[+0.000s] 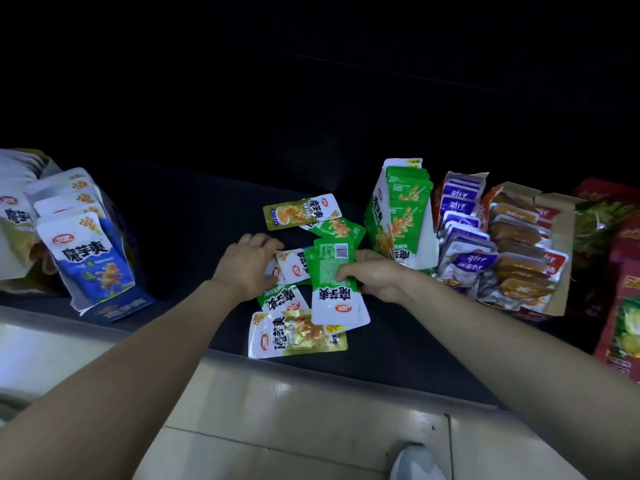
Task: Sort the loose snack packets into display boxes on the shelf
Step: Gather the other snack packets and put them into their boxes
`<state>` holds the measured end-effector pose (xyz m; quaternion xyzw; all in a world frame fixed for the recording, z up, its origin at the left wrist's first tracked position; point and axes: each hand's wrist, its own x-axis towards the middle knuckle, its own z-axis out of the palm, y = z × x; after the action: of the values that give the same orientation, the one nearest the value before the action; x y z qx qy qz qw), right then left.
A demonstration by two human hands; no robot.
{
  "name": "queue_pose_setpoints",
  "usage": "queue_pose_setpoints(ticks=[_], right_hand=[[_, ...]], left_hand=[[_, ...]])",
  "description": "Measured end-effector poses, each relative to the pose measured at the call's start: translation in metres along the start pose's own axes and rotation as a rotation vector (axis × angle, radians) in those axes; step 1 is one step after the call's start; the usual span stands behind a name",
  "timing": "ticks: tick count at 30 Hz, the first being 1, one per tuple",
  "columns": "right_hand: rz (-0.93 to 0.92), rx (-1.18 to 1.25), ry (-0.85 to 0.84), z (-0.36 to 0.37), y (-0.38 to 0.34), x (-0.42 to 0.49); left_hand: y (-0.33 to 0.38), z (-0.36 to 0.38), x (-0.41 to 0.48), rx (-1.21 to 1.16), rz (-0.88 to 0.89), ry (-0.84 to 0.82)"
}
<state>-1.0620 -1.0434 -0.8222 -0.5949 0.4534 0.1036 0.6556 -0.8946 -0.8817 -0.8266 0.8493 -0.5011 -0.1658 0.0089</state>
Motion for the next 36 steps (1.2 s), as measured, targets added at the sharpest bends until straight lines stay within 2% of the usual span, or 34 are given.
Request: queue_pose_setpoints(ticks=[3,9,14,16,21,25,29,33,36], right_hand=[[0.006,-0.104,-0.007,-0.004,0.004,-0.003],[-0.1,-0.076,-0.064,0.0,0.002,-0.005],[-0.167,-0.053,-0.14,0.02,-0.004,0.003],[-0.189,-0.102,-0.138,0.024,-0.005,0.01],[-0.191,-0.167,-0.009,0.029,-0.012,0.018],[-0.216,-0.116,0.071,0.019,-0.013,0.023],[-0.212,-0.084,0.075,0.017,-0.007,0.023],[-0.22,-0.032,0.051,0.015,-0.007,0.021],[-0.187,-0.04,0.076,0.014,-0.006,0.024]], left_hand=[[0.002,0.002,-0.002,-0.061,-0.131,-0.06],[0.006,0.004,-0.004,0.006,-0.232,-0.16],[-0.008,0.002,-0.015,-0.025,-0.15,-0.224],[-0.013,0.002,-0.021,-0.029,-0.152,-0.2],[-0.021,0.003,-0.02,-0.146,-0.219,-0.11],[-0.016,0.006,-0.017,-0.096,-0.304,-0.093],[-0.004,0.002,-0.009,-0.204,-0.36,-0.09],[0.011,0.005,-0.002,-0.093,-0.379,-0.134],[0.02,0.007,0.001,-0.126,-0.368,-0.121]])
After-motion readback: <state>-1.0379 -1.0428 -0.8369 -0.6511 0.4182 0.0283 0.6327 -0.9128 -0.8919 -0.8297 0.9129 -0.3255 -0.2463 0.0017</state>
